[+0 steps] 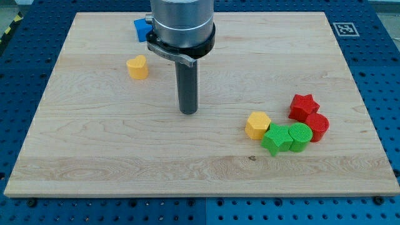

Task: Move the yellow heart towards the group of blocks

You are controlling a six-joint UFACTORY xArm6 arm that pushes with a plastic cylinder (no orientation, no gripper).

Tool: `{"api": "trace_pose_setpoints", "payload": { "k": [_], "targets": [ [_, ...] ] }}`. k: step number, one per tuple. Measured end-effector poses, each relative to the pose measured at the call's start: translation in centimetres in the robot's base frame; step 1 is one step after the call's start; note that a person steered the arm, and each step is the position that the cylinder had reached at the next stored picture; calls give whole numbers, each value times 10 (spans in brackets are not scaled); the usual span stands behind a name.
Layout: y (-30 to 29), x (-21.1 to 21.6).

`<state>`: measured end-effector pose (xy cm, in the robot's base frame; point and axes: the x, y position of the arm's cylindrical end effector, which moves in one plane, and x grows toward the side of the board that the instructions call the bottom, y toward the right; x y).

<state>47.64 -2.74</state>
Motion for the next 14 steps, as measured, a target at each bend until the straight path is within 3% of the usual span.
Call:
{"api": "trace_pose_setpoints", "payload": {
  "k": [1,3,4,6,9,10,12,14],
  "targets": [
    [-17,2],
    [-47,50],
    [-119,7],
    [-179,-106],
    [-66,-93],
    [-67,-80],
    [-11,-33],
    [-21,-18]
  ]
}}
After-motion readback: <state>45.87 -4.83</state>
